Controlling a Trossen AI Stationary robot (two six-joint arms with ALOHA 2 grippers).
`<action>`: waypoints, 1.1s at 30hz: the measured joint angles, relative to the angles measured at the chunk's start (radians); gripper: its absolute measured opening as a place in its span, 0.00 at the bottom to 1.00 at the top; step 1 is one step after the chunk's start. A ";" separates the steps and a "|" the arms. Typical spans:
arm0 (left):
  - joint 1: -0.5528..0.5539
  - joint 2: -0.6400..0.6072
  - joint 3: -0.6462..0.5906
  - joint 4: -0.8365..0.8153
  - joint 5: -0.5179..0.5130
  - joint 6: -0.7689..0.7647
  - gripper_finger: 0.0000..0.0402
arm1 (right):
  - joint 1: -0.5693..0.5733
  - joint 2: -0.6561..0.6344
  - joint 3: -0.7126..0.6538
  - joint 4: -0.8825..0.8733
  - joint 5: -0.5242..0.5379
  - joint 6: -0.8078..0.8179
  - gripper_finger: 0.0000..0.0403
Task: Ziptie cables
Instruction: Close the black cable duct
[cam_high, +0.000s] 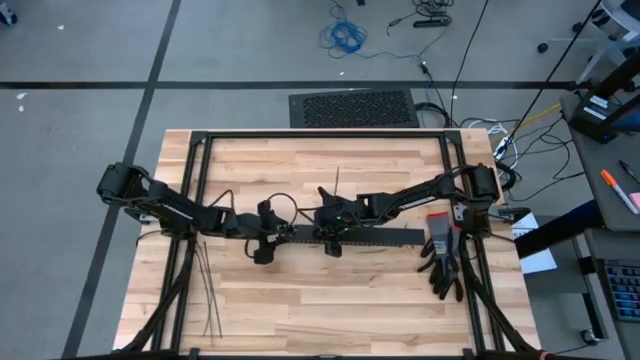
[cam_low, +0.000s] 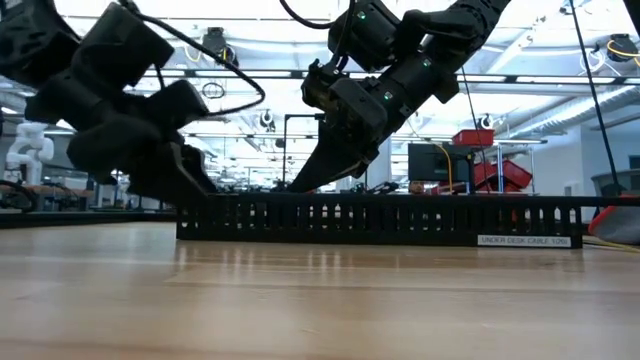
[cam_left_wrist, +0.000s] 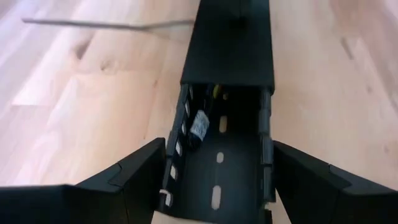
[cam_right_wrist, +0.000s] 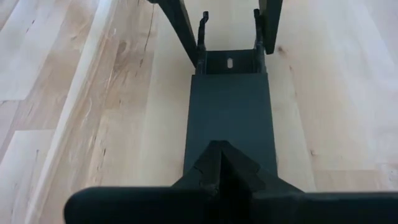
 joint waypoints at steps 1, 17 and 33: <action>0.001 0.000 -0.013 0.038 0.000 0.005 0.68 | 0.000 0.000 0.000 0.000 -0.001 -0.004 0.00; 0.013 0.147 -0.078 0.335 0.047 0.051 0.68 | 0.001 0.002 0.000 0.009 -0.012 0.001 0.00; 0.032 0.372 -0.078 0.633 0.058 0.027 0.68 | 0.001 0.001 -0.002 0.004 -0.012 0.002 0.00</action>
